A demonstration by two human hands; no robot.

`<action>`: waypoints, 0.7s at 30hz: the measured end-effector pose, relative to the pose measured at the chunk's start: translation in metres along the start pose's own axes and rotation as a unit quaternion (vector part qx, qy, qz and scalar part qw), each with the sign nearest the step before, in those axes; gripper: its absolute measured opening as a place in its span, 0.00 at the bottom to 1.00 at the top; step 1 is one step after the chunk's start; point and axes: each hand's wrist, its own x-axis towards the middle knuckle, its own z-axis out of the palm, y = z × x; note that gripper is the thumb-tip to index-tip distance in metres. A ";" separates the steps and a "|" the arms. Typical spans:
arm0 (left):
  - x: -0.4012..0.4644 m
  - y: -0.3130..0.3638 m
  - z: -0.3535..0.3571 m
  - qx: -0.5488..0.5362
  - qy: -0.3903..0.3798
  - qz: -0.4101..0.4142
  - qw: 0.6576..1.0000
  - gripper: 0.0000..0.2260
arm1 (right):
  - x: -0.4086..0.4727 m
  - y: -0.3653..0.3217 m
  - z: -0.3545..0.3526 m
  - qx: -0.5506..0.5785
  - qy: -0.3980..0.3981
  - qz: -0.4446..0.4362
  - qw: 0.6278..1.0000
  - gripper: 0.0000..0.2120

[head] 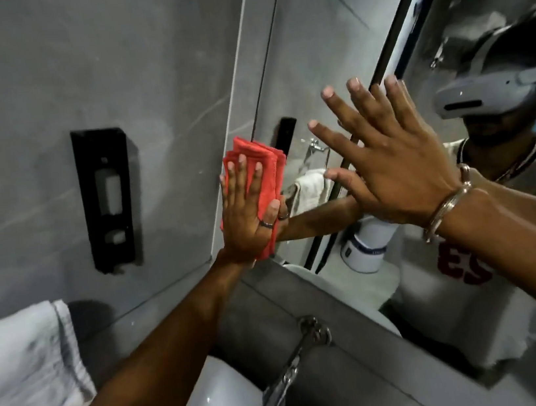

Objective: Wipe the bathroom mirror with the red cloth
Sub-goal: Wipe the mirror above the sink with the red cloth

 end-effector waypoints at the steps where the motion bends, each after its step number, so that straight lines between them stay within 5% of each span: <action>1: -0.010 -0.002 0.003 0.002 -0.005 -0.004 1.000 0.32 | -0.010 -0.009 0.005 0.001 -0.004 -0.002 1.000 0.33; 12: -0.050 0.054 0.016 -0.078 0.042 -0.074 0.993 0.37 | -0.111 -0.029 0.003 -0.027 -0.040 0.070 0.996 0.34; 21: -0.106 0.161 0.051 -0.074 0.048 -0.045 0.995 0.33 | -0.183 -0.022 -0.026 -0.020 -0.049 0.096 0.994 0.33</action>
